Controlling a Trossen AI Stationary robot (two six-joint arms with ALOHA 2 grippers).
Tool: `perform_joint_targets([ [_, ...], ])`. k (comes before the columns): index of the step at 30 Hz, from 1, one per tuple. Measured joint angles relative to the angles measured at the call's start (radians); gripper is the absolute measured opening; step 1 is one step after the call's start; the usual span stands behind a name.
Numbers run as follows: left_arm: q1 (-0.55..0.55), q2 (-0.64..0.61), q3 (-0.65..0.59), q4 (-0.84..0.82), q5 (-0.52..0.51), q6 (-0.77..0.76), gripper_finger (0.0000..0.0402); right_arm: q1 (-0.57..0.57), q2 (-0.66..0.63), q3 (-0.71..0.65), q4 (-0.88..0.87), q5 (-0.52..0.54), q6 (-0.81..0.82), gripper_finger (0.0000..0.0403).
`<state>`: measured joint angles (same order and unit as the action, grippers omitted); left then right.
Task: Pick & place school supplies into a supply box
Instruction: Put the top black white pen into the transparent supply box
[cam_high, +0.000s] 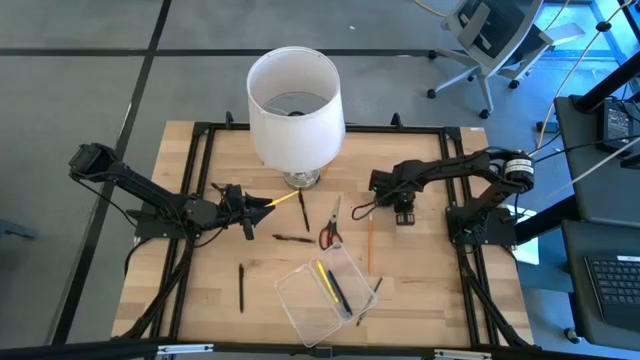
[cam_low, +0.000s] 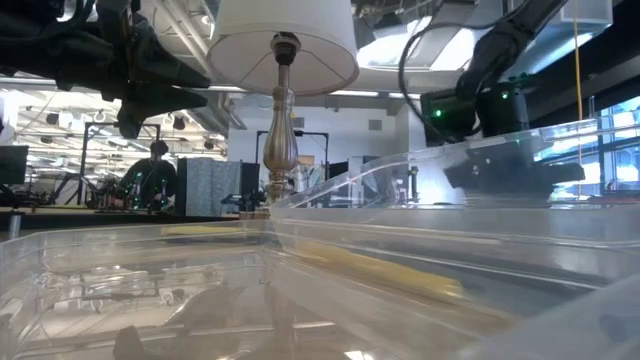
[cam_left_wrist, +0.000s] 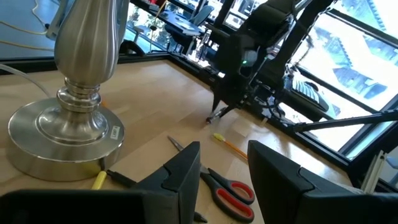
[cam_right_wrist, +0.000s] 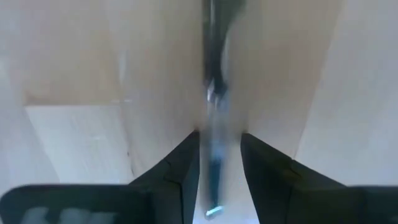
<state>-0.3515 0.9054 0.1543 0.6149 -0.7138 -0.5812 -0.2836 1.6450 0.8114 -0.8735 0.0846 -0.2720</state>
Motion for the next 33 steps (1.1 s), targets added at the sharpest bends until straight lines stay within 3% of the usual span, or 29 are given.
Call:
perform_joint_targets([
  [12,0.000,0.000,0.000,-0.021,0.001,-0.008,0.0127,-0.011,0.041,0.007,-0.011,-0.021,-0.047,0.0121],
  [24,0.000,0.000,0.000,-0.022,0.001,-0.008,0.0127,-0.011,0.041,0.007,-0.024,-0.027,-0.052,0.0048],
  [33,0.000,0.000,0.000,-0.022,0.001,-0.008,0.0127,-0.012,0.052,0.068,-0.074,-0.078,0.039,0.0052],
])
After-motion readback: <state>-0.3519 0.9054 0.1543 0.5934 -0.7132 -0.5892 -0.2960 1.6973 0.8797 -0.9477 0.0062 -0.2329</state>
